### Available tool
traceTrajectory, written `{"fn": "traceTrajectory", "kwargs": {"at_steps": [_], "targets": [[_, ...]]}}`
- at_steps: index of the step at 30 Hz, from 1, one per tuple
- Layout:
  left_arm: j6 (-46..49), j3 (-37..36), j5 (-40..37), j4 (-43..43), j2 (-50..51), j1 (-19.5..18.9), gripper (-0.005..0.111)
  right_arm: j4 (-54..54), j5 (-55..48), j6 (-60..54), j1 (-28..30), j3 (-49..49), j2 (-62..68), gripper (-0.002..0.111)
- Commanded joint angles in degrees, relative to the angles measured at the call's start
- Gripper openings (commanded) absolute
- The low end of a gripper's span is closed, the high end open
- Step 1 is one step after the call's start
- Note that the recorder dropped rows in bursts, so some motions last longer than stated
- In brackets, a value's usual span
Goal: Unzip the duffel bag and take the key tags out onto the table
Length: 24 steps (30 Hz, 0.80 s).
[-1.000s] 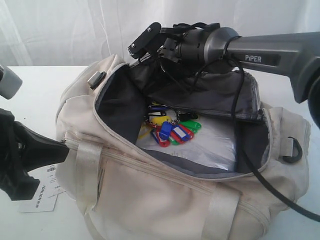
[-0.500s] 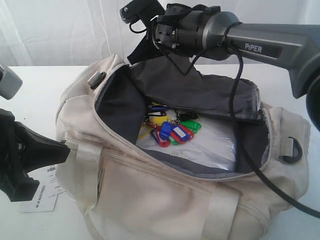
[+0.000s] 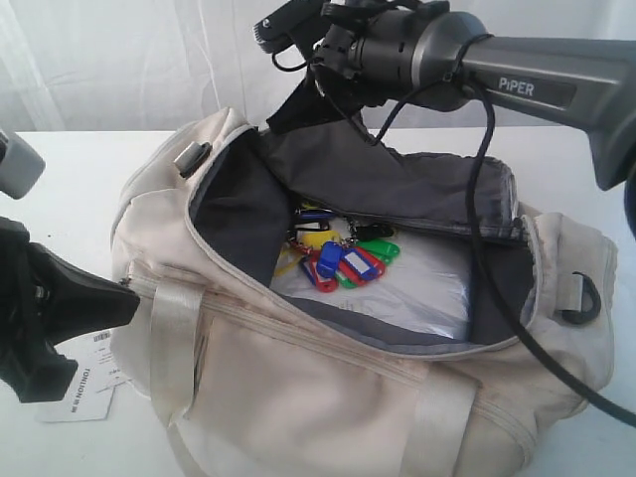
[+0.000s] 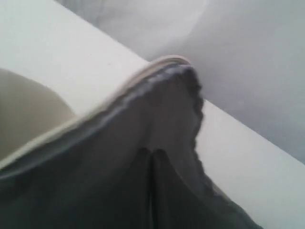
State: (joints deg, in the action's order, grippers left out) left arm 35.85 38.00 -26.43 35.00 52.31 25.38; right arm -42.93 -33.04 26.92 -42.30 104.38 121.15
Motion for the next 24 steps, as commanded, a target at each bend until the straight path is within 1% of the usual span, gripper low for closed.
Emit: {"fn": "traceTrajectory", "kwargs": {"at_steps": [1, 2, 4, 8, 12, 16, 18, 24], "targets": [[0.15, 0.09, -1.10, 1.58, -0.29, 0.04, 0.000, 21.55, 3.17, -24.55, -0.65, 0.20, 2.03, 0.000], [0.15, 0.09, -1.09, 1.69, -0.29, 0.04, 0.000, 25.53, 1.88, -30.06, -0.98, 0.20, 2.68, 0.000], [0.15, 0.09, -1.09, 1.82, -0.29, 0.04, 0.000, 28.72, -1.35, -34.53, -1.22, 0.20, 3.58, 0.000], [0.39, 0.09, -1.09, 1.80, -0.29, 0.04, 0.000, 29.18, -4.16, -34.43, -1.22, 0.20, 2.49, 0.000], [0.57, 0.09, -1.09, 1.80, -0.29, 0.04, 0.000, 29.18, -5.90, -33.36, -1.22, 0.20, -2.71, 0.000], [0.57, 0.09, -1.09, 1.80, -0.29, 0.04, 0.000, 29.35, -13.86, -28.63, -1.22, -0.80, -10.52, 0.000], [0.59, 0.09, -1.20, 1.80, -0.29, 0.04, 0.000, 30.24, -14.71, -27.75, -1.22, -3.64, -15.08, 0.000], [1.52, 0.09, -1.56, 1.80, -0.29, 0.04, 0.000, 32.84, -13.31, -23.17, -1.32, -21.30, -35.17, 0.000]]}}
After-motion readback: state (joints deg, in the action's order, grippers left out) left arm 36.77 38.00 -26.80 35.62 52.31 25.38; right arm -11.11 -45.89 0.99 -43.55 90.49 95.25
